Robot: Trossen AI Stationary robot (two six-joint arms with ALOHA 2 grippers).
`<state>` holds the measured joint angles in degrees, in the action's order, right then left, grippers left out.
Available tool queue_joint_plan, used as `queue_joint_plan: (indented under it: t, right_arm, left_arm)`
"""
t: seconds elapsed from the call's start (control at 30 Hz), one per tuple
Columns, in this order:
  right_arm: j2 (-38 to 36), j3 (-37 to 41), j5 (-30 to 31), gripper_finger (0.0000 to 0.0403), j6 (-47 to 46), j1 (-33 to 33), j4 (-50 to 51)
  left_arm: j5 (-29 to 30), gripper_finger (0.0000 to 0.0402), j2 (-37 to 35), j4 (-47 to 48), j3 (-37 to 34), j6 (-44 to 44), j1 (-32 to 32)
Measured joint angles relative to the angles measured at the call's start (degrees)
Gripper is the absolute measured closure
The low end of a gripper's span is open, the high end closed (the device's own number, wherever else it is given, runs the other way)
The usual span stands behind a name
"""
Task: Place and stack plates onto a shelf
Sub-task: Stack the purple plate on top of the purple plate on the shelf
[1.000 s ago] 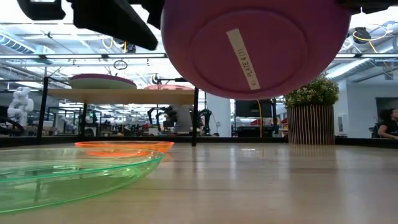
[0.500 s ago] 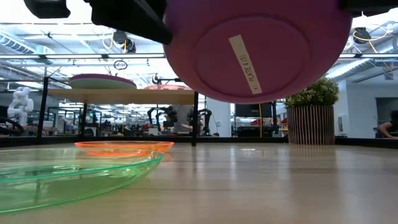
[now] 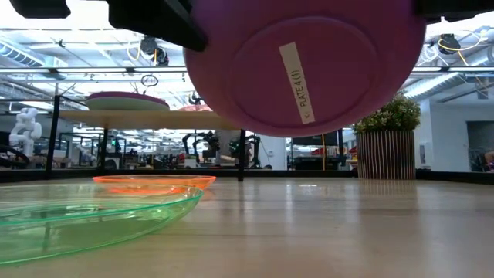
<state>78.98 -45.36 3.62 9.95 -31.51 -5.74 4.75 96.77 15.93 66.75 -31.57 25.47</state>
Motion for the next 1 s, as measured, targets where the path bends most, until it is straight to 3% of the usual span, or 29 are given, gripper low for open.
queue_joint_plan:
  t: [0.23, 0.47, 0.7, 1.0]
  right_arm:
    - [0.0, 0.0, 6.2, 0.0337, -5.0, 0.0, -1.1]
    - [0.0, 0.0, 5.8, 0.0287, -7.1, 0.0, -9.3]
    - [0.0, 0.0, 5.9, 0.0260, -7.6, 0.5, -18.3]
    - [-4.3, 0.0, 17.3, 0.0240, -7.4, 0.5, -18.9]
  left_arm:
    - [1.7, 0.0381, 0.0, 1.9, 0.0, 0.6, 0.0]
    - [6.4, 0.0382, 0.0, 2.3, 0.0, -0.4, -0.3]
    - [6.7, 0.0382, -0.1, 2.4, 0.0, -0.7, -0.7]
    - [6.5, 0.0382, -2.1, 5.0, 0.0, -0.2, -0.7]
